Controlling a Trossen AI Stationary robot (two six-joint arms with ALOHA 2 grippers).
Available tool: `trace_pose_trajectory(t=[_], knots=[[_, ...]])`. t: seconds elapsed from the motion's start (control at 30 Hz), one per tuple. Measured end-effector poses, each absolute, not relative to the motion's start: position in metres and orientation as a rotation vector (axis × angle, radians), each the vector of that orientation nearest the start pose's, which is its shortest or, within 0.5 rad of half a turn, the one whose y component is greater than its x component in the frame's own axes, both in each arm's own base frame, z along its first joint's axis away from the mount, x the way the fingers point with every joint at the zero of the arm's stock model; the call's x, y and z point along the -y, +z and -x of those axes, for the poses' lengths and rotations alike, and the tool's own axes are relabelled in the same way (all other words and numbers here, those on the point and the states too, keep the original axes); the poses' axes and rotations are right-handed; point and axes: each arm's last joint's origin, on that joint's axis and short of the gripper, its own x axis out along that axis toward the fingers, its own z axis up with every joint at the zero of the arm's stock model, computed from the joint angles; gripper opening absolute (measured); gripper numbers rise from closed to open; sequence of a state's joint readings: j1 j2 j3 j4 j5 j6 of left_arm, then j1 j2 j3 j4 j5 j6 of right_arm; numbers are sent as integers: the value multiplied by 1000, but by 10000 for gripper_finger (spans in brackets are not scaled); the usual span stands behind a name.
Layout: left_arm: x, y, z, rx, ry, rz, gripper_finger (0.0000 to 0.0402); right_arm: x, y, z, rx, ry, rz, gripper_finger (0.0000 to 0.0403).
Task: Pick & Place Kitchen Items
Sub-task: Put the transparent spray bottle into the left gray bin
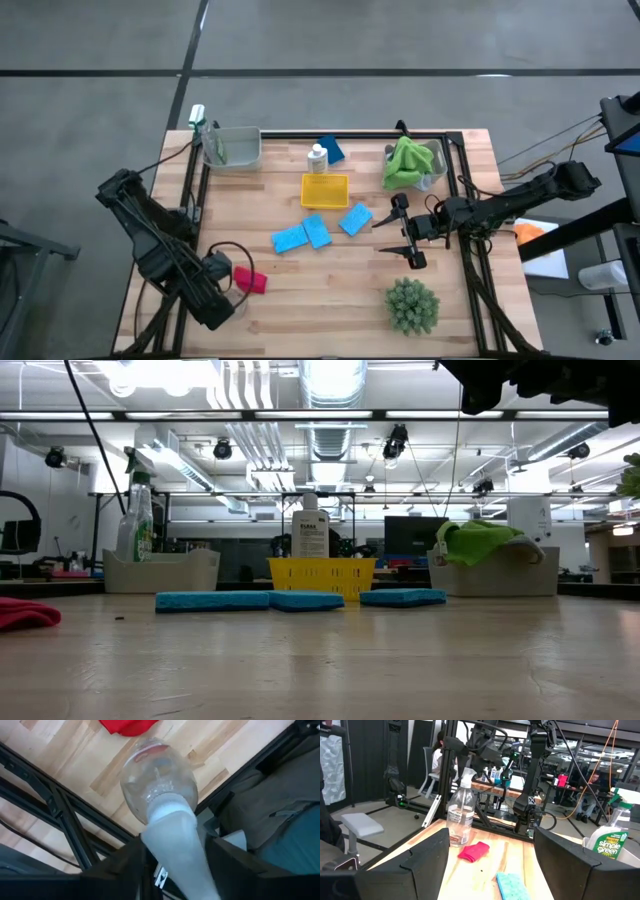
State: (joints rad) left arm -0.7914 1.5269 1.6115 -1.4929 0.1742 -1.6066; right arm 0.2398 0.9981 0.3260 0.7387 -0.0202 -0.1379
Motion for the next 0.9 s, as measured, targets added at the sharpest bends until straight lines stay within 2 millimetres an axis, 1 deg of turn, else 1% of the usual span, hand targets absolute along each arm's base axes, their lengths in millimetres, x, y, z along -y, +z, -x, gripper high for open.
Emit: trace_pose_trajectory(t=[0.13, 0.17, 0.3, 0.57, 0.7, 0.83, 0.9], knots=[[189, 354, -180, -1584, 438, 795, 98, -49, 226, -197, 84, 255, 130, 283], [188, 356, -179, -1588, 428, 791, 79, -49, 226, -197, 84, 255, 129, 283], [187, 358, -178, -1577, 398, 797, 79, -49, 226, -197, 84, 255, 128, 283], [176, 370, -170, -1542, 363, 827, 79, -49, 226, -197, 84, 255, 126, 283], [162, 377, -168, -1492, 364, 825, 79, -49, 226, -197, 84, 255, 126, 283], [141, 382, -167, -1477, 402, 807, 79, -49, 226, -197, 84, 255, 126, 283], [130, 385, -170, -1445, 392, 805, 79, -49, 226, -197, 84, 255, 126, 283]])
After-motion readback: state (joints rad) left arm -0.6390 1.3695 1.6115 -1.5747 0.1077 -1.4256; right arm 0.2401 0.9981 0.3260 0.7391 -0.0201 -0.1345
